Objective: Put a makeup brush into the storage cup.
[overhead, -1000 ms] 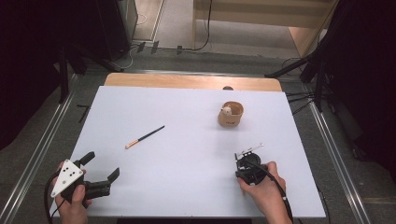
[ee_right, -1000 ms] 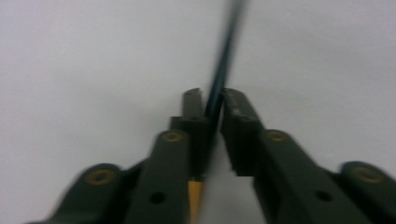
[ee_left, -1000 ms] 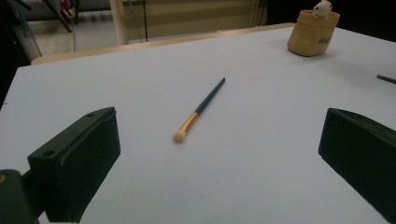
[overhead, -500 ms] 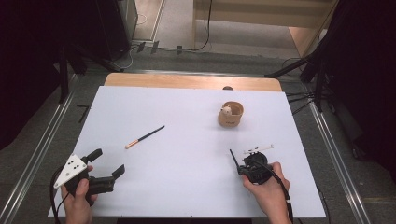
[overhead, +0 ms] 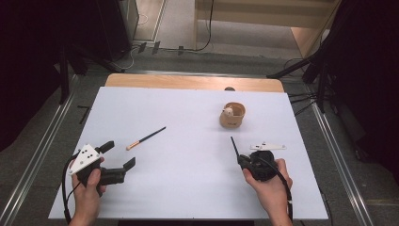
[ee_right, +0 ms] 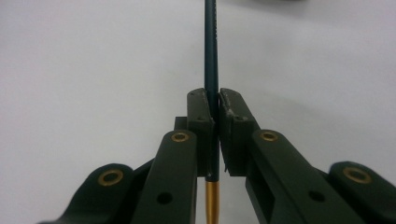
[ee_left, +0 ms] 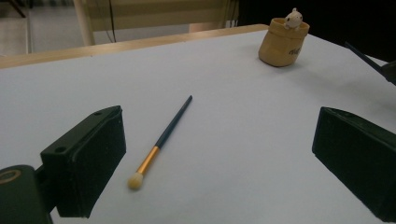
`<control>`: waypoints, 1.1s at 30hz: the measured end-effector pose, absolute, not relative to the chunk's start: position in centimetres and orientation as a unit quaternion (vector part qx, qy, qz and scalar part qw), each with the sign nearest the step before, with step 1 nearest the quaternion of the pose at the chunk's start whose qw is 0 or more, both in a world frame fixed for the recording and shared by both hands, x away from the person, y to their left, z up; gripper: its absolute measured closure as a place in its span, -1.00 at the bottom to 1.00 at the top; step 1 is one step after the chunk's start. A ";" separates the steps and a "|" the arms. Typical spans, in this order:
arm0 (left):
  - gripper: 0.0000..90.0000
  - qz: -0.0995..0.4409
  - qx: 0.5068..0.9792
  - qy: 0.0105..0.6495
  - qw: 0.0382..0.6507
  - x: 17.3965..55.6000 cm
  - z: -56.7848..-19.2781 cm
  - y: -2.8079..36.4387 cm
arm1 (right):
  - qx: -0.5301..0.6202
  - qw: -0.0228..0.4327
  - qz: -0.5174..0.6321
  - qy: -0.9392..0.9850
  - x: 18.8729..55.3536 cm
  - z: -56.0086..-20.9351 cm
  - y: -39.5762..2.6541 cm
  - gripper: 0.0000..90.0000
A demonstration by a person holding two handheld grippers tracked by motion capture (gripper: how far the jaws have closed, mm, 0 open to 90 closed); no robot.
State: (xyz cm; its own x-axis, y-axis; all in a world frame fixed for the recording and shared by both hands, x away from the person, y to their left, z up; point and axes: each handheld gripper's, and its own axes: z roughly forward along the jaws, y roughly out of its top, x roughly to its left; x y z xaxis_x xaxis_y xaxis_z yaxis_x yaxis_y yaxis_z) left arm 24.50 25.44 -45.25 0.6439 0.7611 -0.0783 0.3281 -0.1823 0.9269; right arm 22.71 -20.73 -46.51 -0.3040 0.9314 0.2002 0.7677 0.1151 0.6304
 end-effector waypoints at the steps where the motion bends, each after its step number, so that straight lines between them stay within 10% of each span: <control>1: -0.93 0.205 0.741 0.363 0.527 24.8 -45.0 24.9 | 0.574 0.125 0.339 0.735 22.9 -46.3 -20.7 0.90; 33: -0.90 0.174 0.759 0.299 0.551 30.4 -43.0 17.1 | 0.508 0.200 0.430 0.719 25.9 -43.3 -19.1 0.90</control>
